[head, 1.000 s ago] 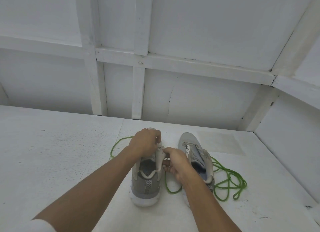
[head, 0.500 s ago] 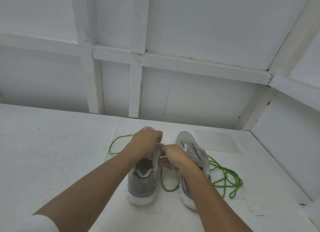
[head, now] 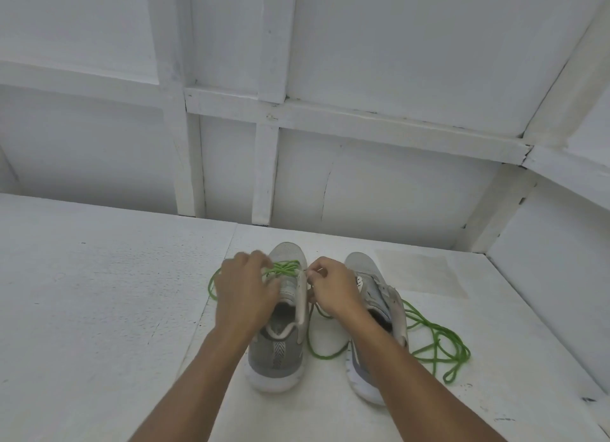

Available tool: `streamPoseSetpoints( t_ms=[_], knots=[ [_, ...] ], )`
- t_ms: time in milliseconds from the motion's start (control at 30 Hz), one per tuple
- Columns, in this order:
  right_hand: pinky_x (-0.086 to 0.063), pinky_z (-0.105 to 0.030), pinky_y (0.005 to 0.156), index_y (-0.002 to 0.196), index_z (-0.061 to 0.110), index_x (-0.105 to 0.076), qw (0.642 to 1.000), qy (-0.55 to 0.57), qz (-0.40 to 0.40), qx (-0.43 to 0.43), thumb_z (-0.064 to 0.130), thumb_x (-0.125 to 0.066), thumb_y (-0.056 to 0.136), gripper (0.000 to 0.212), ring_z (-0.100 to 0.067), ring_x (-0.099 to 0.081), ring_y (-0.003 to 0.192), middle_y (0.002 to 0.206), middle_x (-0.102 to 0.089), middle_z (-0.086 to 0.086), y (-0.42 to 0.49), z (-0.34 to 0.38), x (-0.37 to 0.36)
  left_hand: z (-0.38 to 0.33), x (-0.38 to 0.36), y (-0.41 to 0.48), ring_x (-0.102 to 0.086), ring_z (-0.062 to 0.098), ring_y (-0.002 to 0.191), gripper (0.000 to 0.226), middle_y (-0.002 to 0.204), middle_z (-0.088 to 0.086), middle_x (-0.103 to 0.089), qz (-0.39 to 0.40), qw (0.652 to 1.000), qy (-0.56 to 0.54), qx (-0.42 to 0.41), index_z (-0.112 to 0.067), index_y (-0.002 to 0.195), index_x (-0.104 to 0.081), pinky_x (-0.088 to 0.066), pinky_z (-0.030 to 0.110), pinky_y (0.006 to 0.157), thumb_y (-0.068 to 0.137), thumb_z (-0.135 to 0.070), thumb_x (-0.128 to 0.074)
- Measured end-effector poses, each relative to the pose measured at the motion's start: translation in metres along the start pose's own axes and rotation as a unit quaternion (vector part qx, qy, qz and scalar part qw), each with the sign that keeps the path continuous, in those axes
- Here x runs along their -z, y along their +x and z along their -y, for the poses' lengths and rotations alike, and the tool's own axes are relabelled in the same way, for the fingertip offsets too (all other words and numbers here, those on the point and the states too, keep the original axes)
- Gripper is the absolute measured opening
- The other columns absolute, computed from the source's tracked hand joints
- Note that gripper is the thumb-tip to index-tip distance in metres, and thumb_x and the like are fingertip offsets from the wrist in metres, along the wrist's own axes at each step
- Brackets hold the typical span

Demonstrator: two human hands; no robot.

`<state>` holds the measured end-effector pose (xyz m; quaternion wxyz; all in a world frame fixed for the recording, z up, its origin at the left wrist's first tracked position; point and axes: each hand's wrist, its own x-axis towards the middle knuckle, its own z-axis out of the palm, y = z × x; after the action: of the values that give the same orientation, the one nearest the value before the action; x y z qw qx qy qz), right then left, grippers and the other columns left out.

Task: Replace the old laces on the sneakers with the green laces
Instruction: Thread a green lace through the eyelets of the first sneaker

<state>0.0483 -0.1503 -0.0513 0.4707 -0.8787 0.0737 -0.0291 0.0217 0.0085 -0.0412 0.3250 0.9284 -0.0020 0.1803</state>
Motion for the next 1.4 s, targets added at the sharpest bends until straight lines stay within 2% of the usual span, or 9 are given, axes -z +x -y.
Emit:
streamPoseSetpoints(
  t_ms=[267,367,433,600,700,833,1033,1167,1400],
  knots=[
    [-0.053,-0.026,0.062,0.087,0.01,-0.048,0.977,0.167,-0.129,0.019,0.0,-0.038,0.098,0.017,-0.015,-0.064,0.064,0.088,-0.062,-0.011,0.021,0.042,0.058,0.019,-0.002,-0.028,-0.059,0.0,0.053,0.02,0.084,-0.01,-0.065,0.037,0.972,-0.201,0.116,-0.025,0.091,-0.063,-0.04,0.012,0.046,0.091,-0.045,-0.058],
    [-0.053,-0.028,0.056,0.086,0.01,-0.046,0.812,0.564,-0.15,0.008,-0.001,-0.029,0.098,0.024,-0.018,-0.064,0.055,0.078,-0.057,-0.009,0.039,0.083,0.122,0.024,-0.004,-0.028,-0.062,0.001,0.066,0.018,0.089,-0.009,-0.065,0.046,0.972,-0.197,0.12,-0.03,0.099,-0.064,-0.04,0.015,0.052,0.093,-0.045,-0.056],
    [-0.036,-0.02,0.042,0.087,0.012,-0.049,0.772,0.609,-0.178,0.044,0.001,-0.035,0.095,0.019,-0.013,-0.053,0.044,0.073,-0.055,-0.004,0.038,0.097,0.15,0.025,-0.006,-0.029,-0.061,0.001,0.072,0.018,0.091,-0.01,-0.065,0.046,0.97,-0.207,0.123,-0.032,0.1,-0.064,-0.04,0.015,0.056,0.092,-0.046,-0.056],
    [-0.041,-0.017,0.058,0.091,0.021,-0.066,0.971,0.063,-0.102,0.205,0.005,-0.055,0.091,0.019,0.005,-0.048,0.057,0.084,-0.063,0.004,0.012,0.079,0.097,0.027,-0.01,-0.031,-0.06,0.0,0.078,0.02,0.091,-0.011,-0.065,0.034,0.967,-0.219,0.124,-0.032,0.1,-0.065,-0.041,0.017,0.061,0.092,-0.047,-0.055],
    [-0.045,-0.028,0.09,0.118,0.023,-0.065,0.937,-0.283,0.074,0.192,0.024,-0.056,0.095,0.024,-0.005,-0.053,0.102,0.117,-0.057,0.004,0.0,0.034,0.046,0.027,-0.01,-0.031,-0.06,0.0,0.079,0.017,0.091,-0.011,-0.065,0.032,0.966,-0.225,0.125,-0.034,0.098,-0.063,-0.041,0.017,0.062,0.092,-0.048,-0.055],
    [-0.045,-0.035,0.077,0.106,0.021,-0.063,0.904,-0.383,0.065,0.175,0.028,-0.049,0.098,0.018,-0.025,-0.055,0.103,0.11,-0.056,-0.002,-0.002,0.021,0.025,0.028,-0.012,-0.032,-0.062,0.004,0.082,0.018,0.092,-0.011,-0.065,0.03,0.964,-0.231,0.127,-0.034,0.099,-0.064,-0.044,0.02,0.065,0.092,-0.048,-0.055],
    [-0.037,-0.023,0.05,0.085,0.018,-0.053,0.997,0.053,-0.026,0.047,0.014,-0.05,0.097,0.012,-0.015,-0.051,0.064,0.095,-0.069,-0.001,0.01,0.039,0.054,0.028,-0.013,-0.032,-0.061,0.001,0.079,0.024,0.088,-0.014,-0.065,0.024,0.96,-0.245,0.133,-0.035,0.096,-0.066,-0.045,0.022,0.065,0.089,-0.055,-0.054],
    [-0.024,-0.021,0.042,0.086,0.013,-0.048,0.937,0.34,-0.084,-0.018,0.007,-0.043,0.096,0.013,-0.011,-0.041,0.051,0.089,-0.07,-0.006,0.018,0.051,0.081,0.029,-0.015,-0.032,-0.062,0.002,0.08,0.023,0.09,-0.014,-0.066,0.024,0.96,-0.246,0.133,-0.034,0.098,-0.065,-0.046,0.022,0.065,0.09,-0.052,-0.054],
    [-0.03,-0.024,0.048,0.085,0.015,-0.05,0.899,0.408,-0.154,-0.023,0.009,-0.045,0.094,0.013,-0.013,-0.047,0.063,0.079,-0.066,-0.002,0.025,0.055,0.095,0.028,-0.012,-0.029,-0.064,0.008,0.076,0.025,0.093,-0.01,-0.066,0.036,0.966,-0.221,0.128,-0.032,0.1,-0.064,-0.051,0.03,0.068,0.09,-0.053,-0.054]
  ],
)
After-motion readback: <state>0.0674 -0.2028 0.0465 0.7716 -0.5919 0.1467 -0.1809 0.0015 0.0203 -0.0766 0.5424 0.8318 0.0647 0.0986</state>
